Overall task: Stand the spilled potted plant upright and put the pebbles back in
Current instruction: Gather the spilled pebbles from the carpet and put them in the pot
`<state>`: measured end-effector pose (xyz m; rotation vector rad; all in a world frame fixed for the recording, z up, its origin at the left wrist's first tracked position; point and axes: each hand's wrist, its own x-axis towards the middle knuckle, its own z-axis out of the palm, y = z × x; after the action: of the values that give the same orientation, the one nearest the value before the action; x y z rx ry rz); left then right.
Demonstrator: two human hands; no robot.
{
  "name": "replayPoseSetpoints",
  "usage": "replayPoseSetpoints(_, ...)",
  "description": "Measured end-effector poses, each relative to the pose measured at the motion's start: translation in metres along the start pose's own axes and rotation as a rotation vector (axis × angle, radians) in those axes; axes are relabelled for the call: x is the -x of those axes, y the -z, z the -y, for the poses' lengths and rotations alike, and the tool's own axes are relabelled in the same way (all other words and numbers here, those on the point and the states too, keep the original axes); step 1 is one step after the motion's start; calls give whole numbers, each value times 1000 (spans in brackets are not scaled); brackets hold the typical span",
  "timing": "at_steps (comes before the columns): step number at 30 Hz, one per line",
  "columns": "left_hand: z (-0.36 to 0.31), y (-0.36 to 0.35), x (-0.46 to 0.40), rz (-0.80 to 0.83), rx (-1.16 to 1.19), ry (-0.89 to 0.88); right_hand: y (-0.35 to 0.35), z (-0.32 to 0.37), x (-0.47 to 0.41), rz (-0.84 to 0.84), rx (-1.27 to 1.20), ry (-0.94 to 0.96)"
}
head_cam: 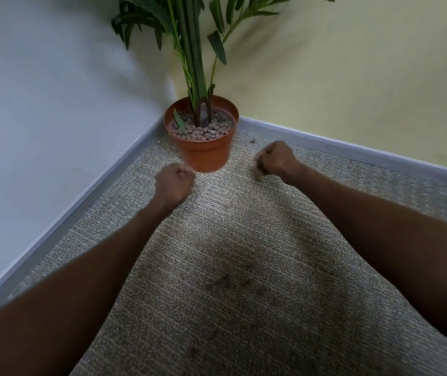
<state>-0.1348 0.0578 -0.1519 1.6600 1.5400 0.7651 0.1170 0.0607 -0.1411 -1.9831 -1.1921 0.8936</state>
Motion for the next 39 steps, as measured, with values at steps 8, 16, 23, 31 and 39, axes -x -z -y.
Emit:
replayPoseSetpoints(8, 36, -51, 27, 414, -477, -270, -7, -54, -12, 197, 753, 165)
replayPoseSetpoints(16, 64, -95, 9, 213, -573, -467, -17, -78, -50, 68, 637, 325)
replayPoseSetpoints(23, 83, -109, 19, -83, -369, -392, -24, -70, -109, 5, 437, 318)
replayPoseSetpoints(31, 79, -109, 21, -129, -305, -341, -46, -60, -157, 7, 662, 449)
replayPoseSetpoints(39, 80, -107, 21, -129, -329, -379, -17, -55, -143, 3, 528, 283)
